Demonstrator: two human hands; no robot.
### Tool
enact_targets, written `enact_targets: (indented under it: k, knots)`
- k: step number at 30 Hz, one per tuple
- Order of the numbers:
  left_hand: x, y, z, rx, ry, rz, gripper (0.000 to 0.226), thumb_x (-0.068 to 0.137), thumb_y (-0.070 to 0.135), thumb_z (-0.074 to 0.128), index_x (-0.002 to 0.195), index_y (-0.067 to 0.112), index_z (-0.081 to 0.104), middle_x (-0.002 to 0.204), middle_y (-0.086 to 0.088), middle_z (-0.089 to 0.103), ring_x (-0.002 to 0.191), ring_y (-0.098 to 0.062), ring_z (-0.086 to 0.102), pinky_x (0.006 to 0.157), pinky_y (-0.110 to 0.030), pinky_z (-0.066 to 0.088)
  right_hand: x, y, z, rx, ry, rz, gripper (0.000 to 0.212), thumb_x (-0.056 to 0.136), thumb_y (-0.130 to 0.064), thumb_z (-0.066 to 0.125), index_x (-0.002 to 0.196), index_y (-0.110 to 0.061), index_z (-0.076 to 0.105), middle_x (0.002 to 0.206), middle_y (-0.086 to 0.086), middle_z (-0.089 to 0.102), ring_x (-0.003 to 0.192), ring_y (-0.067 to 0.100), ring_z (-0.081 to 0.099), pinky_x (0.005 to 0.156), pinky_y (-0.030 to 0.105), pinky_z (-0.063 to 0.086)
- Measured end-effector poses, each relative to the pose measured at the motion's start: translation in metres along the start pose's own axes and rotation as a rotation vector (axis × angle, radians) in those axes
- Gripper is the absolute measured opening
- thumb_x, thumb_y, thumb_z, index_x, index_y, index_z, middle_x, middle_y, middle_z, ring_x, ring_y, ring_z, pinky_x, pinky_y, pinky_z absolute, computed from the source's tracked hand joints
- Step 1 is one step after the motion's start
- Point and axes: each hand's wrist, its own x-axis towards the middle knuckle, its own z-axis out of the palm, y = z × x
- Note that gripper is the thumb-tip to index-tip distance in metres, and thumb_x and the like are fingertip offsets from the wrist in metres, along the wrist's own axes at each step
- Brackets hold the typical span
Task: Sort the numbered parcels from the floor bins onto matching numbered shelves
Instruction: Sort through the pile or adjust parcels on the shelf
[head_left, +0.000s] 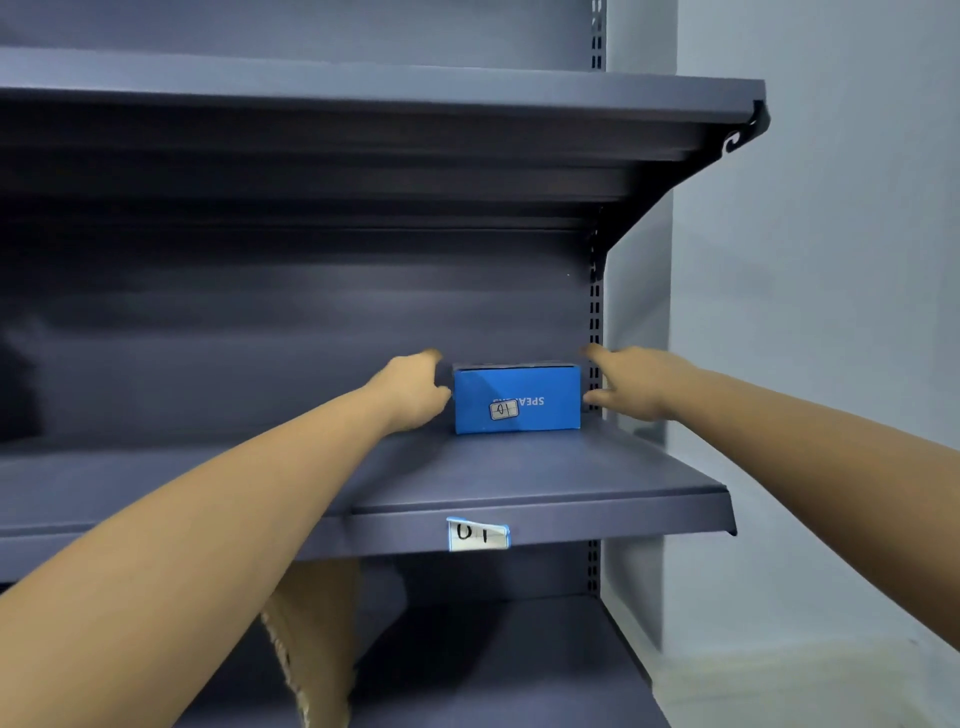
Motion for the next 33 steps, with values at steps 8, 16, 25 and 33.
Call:
enact_targets:
  k: [8, 16, 25, 33]
  knots:
    - [-0.049, -0.02, -0.037, -0.015, -0.006, 0.035, 0.051, 0.098, 0.023, 0.046, 0.147, 0.014, 0.034, 0.146, -0.01, 0.042, 0.125, -0.029, 0.047, 0.094, -0.031, 0.039, -0.067, -0.017, -0.027, 0.02, -0.025, 0.038, 0.064, 0.1, -0.04, 0.047, 0.153, -0.023, 0.015, 0.148, 0.01, 0.043, 0.13, 0.03, 0.046, 0.102, 0.04, 0.041]
    - [-0.107, -0.032, -0.071, -0.004, -0.079, 0.187, 0.048, 0.098, 0.022, 0.045, 0.145, 0.014, 0.039, 0.148, -0.008, 0.041, 0.13, -0.026, 0.044, 0.101, -0.034, 0.039, -0.14, -0.063, -0.052, 0.003, -0.001, 0.106, 0.064, 0.099, -0.041, 0.048, 0.153, -0.023, 0.018, 0.151, 0.008, 0.037, 0.134, 0.028, 0.041, 0.106, 0.039, 0.036]
    - [-0.174, -0.035, -0.073, 0.007, -0.224, 0.405, 0.046, 0.097, 0.024, 0.045, 0.142, 0.015, 0.044, 0.148, -0.005, 0.044, 0.131, -0.025, 0.044, 0.104, -0.034, 0.037, -0.223, -0.118, -0.075, 0.012, 0.002, 0.216, 0.061, 0.099, -0.041, 0.048, 0.152, -0.025, 0.022, 0.148, 0.007, 0.038, 0.129, 0.029, 0.044, 0.102, 0.04, 0.039]
    - [-0.231, 0.023, -0.069, -0.091, -0.271, 0.673, 0.044, 0.099, 0.03, 0.045, 0.141, 0.018, 0.046, 0.144, -0.004, 0.047, 0.131, -0.024, 0.042, 0.1, -0.029, 0.031, -0.312, -0.126, -0.087, 0.009, 0.001, 0.306, 0.058, 0.098, -0.039, 0.049, 0.15, -0.025, 0.027, 0.147, 0.005, 0.039, 0.131, 0.027, 0.042, 0.103, 0.038, 0.035]
